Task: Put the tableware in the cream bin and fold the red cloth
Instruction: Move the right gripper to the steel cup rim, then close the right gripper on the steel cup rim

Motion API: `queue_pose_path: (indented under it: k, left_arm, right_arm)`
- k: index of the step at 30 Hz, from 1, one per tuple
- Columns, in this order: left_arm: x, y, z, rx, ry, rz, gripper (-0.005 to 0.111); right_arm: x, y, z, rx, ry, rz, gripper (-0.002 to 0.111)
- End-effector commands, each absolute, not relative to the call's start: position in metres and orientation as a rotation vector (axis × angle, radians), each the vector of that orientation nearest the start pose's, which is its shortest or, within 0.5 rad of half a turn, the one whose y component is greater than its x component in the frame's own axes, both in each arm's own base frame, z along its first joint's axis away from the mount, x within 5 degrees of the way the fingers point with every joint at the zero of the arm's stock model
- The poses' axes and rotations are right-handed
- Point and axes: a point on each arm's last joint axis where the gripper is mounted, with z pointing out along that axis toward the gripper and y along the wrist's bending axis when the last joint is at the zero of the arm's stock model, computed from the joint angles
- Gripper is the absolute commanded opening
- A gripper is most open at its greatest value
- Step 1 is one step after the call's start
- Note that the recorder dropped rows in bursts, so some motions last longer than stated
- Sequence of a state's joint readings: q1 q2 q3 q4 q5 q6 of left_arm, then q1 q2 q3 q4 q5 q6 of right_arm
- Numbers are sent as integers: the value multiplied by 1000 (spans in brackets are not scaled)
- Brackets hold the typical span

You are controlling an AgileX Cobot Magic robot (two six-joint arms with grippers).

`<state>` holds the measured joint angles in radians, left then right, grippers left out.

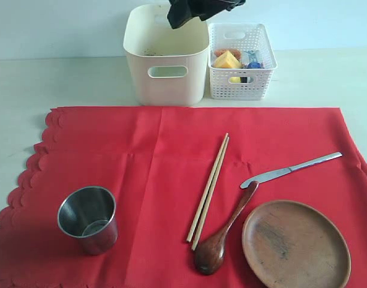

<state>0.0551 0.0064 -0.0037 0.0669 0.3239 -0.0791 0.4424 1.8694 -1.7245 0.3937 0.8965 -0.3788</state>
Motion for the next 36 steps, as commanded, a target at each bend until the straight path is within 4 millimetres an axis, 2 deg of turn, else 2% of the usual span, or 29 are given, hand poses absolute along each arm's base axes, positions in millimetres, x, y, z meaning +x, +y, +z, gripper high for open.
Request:
queue_pose_path:
  k: [1,7,15,22,25,28,36]
  left_arm:
    - [54,5,184,-79,1802,38,1]
    - [54,5,184,-79,1802,38,1]
    - [54,5,184,-79,1802,38,1]
    - [54,5,184,-79,1802,38,1]
    - [54,5,184,-79,1802,38,1]
    - [54,5,184,-79,1802,38,1]
    - [54,5,184,-79,1802,38,1]
  right_arm:
    - [350,233,323,-971,2339,556,58]
    - [315,272,303,-1176,2326,584,58]
    - [274,303,272,-1393,2318,595,58]
    - [246,327,265,-1503,2279,616,58]
    - [238,337,257,-1543,2274,617,58]
    - [236,348,232,-1585,2314,610,58]
    - [242,357,179,-1638,2425,567,58]
